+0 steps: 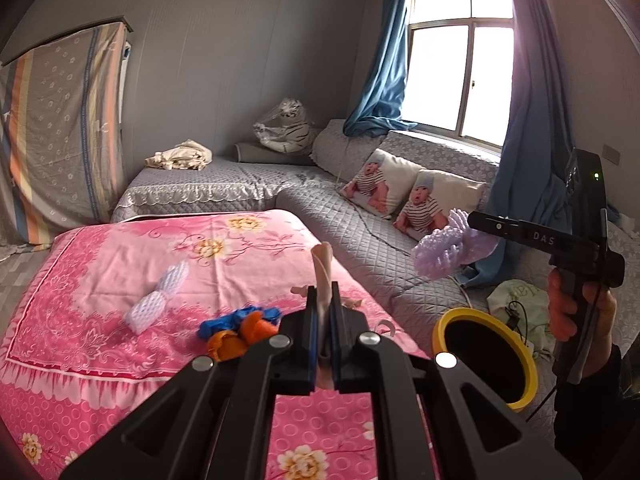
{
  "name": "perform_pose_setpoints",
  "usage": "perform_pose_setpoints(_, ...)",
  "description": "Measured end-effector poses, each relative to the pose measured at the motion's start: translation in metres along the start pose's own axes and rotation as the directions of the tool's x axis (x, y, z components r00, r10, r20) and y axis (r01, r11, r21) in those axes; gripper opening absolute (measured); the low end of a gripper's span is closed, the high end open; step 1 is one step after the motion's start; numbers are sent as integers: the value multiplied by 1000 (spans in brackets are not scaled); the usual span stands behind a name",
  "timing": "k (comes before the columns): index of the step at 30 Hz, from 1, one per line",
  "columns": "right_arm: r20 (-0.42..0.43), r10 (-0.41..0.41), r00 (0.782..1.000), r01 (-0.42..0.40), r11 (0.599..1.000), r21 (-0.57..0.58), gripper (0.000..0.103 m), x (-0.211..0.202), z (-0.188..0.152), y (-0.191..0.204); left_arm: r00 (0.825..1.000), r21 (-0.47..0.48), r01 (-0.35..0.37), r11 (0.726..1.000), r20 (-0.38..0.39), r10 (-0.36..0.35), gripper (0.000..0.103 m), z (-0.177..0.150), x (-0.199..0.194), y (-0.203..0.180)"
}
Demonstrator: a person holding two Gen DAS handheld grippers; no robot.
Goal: Collect trash
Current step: 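Carry the pouch and lavender mesh net with both tools over the yellow bin, then open both tools above the yellow bin to drop the items inside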
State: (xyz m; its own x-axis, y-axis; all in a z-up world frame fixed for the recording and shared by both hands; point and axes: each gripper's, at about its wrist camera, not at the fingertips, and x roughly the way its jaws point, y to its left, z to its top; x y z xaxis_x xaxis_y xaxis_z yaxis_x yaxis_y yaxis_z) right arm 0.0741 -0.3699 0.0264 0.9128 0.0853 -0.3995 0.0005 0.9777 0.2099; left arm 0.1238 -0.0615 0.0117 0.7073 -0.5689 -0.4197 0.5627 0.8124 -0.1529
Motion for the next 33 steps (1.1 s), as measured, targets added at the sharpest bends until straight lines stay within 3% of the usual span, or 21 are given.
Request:
perform_pose_setpoints(10,74,-183,980,174,979,110,7,-41,-11,-64,989,97,147,984,-29,-144,5,10,33,-67)
perform_pose_setpoints(19,91,-363,927,343,922,179,7,-72,-38,-112,949,129,309,942,-114,-296,5,-2,76,-129)
perform_pose_setpoints(22,82,-446,891,425,884,193,7,-76,-47,-124,929,137,361,923,-138,-343,5,-8,92,-149)
perform_pose_setpoints(25,59,-462,885,439,869,227,7,-79,-56,-139,908,125,403,906,-173,-381,5,-18,109,-165)
perform_pose_setpoints(28,38,-509,860,486,839,245,7,-77,-68,-153,896,128,423,897,-208,-393,5,-26,124,-178)
perform_pose_setpoints(33,-12,-508,861,489,822,291,7,-68,-82,-172,883,145,433,890,-267,-386,5,-41,145,-199)
